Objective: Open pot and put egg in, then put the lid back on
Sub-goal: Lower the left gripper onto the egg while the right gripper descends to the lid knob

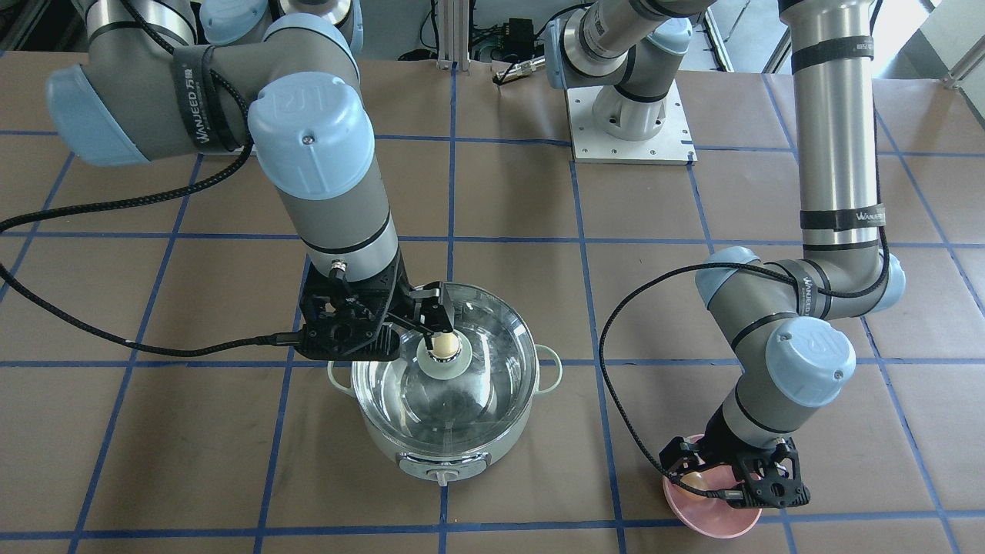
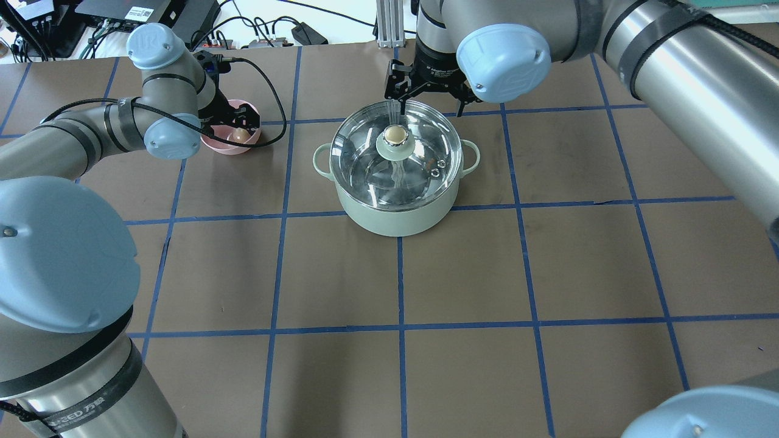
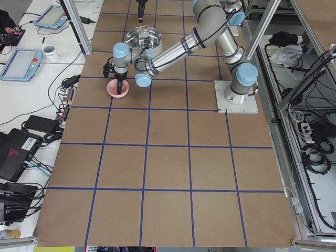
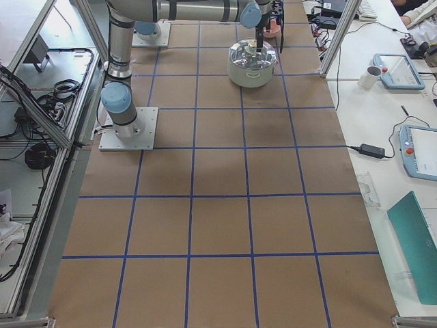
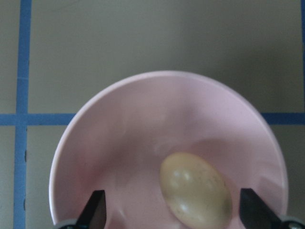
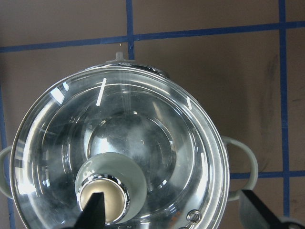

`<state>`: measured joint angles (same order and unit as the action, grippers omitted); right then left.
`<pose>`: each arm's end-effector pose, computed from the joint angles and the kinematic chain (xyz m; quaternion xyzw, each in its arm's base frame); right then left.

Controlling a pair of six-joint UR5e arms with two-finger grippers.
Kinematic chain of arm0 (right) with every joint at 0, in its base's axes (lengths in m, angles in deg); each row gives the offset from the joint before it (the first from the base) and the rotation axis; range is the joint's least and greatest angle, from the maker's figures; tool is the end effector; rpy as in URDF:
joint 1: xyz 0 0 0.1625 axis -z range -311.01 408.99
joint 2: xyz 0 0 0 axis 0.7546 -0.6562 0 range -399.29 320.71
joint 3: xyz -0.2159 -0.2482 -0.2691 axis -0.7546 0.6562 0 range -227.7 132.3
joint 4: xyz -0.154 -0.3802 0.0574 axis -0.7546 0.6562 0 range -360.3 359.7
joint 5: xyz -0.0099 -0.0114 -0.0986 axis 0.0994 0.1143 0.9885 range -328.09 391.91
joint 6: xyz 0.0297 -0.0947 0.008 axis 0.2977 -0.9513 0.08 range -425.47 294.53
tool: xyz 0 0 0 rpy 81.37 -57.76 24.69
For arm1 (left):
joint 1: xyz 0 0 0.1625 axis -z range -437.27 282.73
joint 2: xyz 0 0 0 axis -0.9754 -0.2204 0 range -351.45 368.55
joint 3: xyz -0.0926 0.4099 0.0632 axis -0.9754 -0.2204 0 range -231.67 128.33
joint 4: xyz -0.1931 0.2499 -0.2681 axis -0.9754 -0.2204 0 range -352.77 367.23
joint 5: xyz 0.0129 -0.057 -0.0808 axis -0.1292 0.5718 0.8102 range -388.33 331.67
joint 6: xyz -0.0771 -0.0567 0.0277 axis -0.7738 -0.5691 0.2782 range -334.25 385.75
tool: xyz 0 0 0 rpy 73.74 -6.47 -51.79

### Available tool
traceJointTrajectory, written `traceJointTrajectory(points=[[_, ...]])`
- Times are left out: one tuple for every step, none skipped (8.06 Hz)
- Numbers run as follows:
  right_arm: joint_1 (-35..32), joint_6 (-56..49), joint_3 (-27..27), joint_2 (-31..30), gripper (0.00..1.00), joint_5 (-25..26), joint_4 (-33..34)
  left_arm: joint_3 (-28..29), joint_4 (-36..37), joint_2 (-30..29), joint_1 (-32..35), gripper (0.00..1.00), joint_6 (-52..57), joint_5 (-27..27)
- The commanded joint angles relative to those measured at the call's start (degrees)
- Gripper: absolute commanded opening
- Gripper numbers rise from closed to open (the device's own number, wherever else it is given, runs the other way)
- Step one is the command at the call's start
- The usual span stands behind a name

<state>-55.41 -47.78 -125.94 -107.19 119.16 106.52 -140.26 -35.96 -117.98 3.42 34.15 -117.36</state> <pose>0.2968 -0.6011 0.3984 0.0273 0.9977 -0.0477 0.0386 -0.0212 -0.7044 0.2009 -0.0071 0.9947 -0.1019 0.0074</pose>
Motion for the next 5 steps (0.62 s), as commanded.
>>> traceJointTrajectory(points=[[-1.68,3.83,1.68,2.07,1.00,-0.33,-0.11,-0.09,-0.05,-0.38,0.00,0.97,0.48,0.00],[-3.08,4.10,1.95,2.51,1.00,-0.24,-0.03,-0.18,-0.22,-0.47,0.00,0.84,1.35,0.00],[-3.53,4.19,1.95,3.38,1.00,-0.24,0.06,-0.35,-0.40,-0.56,0.00,0.79,1.45,0.00],[-3.71,4.46,1.95,4.26,1.00,-0.16,0.24,-0.44,-0.48,-0.65,0.00,0.71,1.45,-0.09],[-3.71,4.63,2.30,5.05,1.00,-0.33,0.41,-0.36,-0.75,-0.56,0.00,0.70,1.45,-0.09]])
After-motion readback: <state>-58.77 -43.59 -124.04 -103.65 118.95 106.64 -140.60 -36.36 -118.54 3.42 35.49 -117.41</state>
